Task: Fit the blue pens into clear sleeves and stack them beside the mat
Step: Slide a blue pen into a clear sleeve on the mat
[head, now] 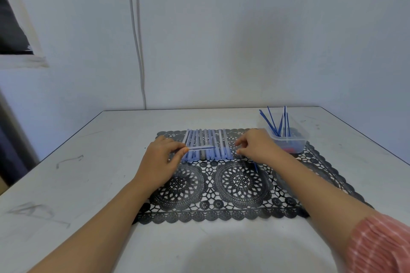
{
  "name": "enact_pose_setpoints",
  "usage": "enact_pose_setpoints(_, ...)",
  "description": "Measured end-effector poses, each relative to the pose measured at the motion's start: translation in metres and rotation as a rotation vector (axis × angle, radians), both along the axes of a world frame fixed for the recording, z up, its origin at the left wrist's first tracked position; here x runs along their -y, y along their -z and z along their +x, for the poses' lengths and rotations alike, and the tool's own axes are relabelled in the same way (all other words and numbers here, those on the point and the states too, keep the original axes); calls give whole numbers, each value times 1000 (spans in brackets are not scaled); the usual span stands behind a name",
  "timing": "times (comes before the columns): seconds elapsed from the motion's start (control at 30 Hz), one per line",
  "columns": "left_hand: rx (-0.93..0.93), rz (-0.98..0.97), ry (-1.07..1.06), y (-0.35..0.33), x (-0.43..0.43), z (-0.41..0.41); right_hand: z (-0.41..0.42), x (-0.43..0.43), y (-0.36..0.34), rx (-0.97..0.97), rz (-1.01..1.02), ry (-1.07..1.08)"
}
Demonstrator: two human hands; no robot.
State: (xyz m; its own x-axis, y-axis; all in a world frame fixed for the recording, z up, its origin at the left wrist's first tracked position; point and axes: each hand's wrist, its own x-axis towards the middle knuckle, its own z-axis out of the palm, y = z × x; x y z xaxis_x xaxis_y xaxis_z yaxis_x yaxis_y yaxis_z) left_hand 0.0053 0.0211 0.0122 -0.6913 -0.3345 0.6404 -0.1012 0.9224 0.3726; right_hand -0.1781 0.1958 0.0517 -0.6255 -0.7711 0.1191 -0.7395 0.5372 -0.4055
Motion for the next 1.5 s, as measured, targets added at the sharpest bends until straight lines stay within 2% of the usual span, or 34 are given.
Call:
enact_pose_setpoints(0.53,-7,-1,2,1,1,-1,2,5,11,-61,31,11)
enact_pose_setpoints(0.6,-7,6,0,0,2,-1,4,5,8,-48,-19,16)
enact_pose_setpoints(0.73,-9,-4,-9,1,3,-1,15,6,1,3,-242,-40)
enact_pose_setpoints(0.97,-10,-14,-21,0,3,0,32,7,-2,201,-529,-125)
enact_pose_setpoints(1.5,-22,5,-25,-3,-1,2,38,10,8,327,-588,-101)
